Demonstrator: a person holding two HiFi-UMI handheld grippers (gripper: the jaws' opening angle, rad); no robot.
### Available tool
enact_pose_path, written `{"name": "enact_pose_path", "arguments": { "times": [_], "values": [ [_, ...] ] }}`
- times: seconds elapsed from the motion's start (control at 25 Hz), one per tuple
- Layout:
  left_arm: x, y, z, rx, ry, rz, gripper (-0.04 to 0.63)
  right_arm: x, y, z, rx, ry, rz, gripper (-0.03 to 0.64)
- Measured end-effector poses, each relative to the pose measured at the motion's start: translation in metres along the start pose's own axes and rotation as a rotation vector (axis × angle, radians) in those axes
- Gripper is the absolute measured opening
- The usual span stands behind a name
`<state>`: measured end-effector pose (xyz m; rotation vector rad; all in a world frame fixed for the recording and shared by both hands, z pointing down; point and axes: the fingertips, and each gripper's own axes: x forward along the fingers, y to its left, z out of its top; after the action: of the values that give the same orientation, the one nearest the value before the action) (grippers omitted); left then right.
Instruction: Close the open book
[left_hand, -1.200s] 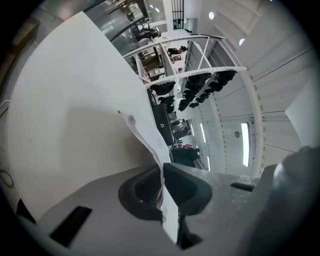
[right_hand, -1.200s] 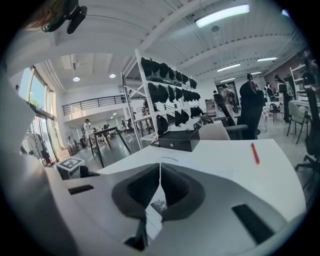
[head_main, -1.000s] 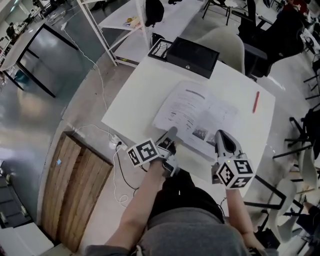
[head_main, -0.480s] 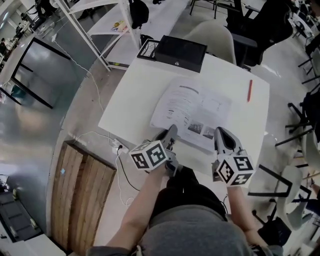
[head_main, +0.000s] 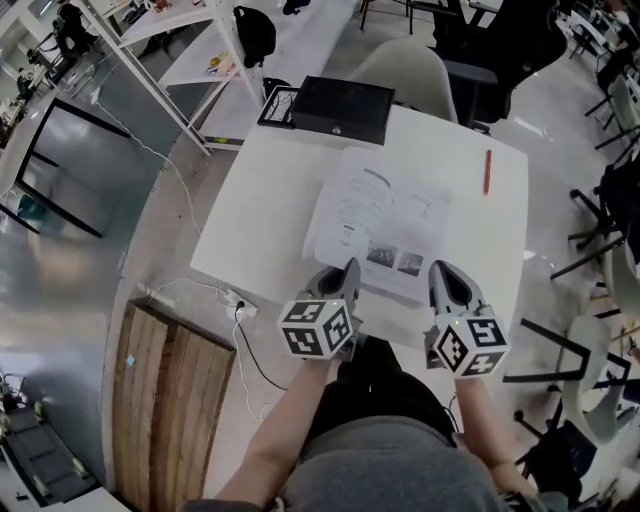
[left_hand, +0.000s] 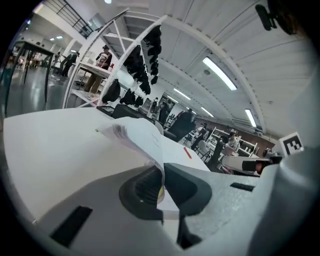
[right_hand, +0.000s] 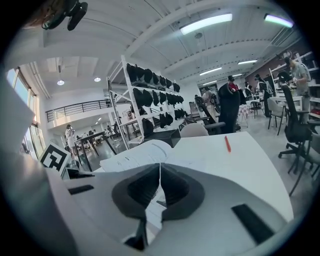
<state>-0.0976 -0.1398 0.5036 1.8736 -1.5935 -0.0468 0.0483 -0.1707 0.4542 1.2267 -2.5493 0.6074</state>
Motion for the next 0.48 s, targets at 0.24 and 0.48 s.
{"name": "enact_pose_path", "arguments": {
  "times": [0.24,0.48],
  "values": [
    [0.006,-0.012,-0.011,0.132,0.058,0.006,0.012,-0.011,-0.007,-0.004,0.016,-0.008,-0.033,0.003],
    [0.017,-0.024,-0.024,0.251,0.141,-0.001,0.012,-0.019,-0.018,-0.003,0.035,-0.022,-0.061,0.003]
  ]
}}
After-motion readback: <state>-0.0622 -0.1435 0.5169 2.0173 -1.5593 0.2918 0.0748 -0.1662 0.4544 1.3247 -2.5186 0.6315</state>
